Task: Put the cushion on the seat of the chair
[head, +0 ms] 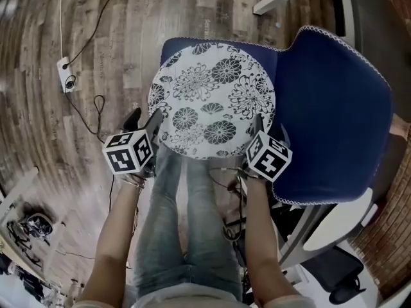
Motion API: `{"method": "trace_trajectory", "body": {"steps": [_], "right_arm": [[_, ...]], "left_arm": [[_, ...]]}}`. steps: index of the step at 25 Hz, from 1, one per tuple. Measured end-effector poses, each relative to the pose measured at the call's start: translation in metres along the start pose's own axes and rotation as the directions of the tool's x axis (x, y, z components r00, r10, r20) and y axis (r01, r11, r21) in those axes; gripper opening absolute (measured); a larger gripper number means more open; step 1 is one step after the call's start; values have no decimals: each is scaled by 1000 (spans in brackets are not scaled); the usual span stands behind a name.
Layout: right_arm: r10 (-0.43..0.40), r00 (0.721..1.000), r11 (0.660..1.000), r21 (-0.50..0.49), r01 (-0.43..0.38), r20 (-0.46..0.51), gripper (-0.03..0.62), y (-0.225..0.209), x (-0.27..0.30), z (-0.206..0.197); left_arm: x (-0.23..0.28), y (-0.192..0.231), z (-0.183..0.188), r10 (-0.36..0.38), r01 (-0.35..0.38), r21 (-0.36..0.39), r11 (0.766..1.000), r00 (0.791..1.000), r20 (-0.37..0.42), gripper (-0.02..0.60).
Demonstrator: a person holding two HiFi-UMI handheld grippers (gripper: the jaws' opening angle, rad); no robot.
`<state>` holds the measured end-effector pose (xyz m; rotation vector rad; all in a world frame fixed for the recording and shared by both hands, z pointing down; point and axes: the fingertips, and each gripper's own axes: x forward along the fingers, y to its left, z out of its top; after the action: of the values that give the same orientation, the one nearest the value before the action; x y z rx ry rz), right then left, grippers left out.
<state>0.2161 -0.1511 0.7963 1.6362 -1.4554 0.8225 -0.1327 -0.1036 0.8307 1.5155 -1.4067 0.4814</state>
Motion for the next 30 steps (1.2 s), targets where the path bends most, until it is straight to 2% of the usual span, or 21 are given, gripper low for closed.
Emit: {"method": "trace_trajectory", "body": {"steps": [4,9,14,17,22,24,26,29,30], "right_arm": [[13,1000,999,30,-13,10,278,0,-22,2],[47,997,994,93,-53,62,278,1,-68,24],[91,984,984,140,-113,153,262,-5,-138,61],[101,968,978,157,-139,229,227,-15,-183,91],[99,932,975,151,-160,349,169,-34,-255,128],[86,917,976,153,-156,389,123,-44,-283,136],[76,901,975,155,-156,428,78,-53,-306,146],[63,867,975,153,-158,494,21,-64,-337,161],[62,855,976,149,-161,516,9,-67,-348,167]], "left_arm": [[-21,-6,17,-6,5,9,1000,1000,27,255],[-66,-26,53,-40,40,1,999,995,89,256],[-136,-61,100,-96,95,12,995,977,190,256],[-183,-88,136,-146,147,18,989,950,277,256],[-258,-140,180,-234,195,140,971,897,376,255],[-286,-158,191,-256,192,191,963,876,409,253],[-309,-173,202,-265,169,246,954,858,440,220],[-336,-194,216,-284,130,328,936,828,483,119],[-343,-200,221,-293,121,351,929,818,494,104]]}}
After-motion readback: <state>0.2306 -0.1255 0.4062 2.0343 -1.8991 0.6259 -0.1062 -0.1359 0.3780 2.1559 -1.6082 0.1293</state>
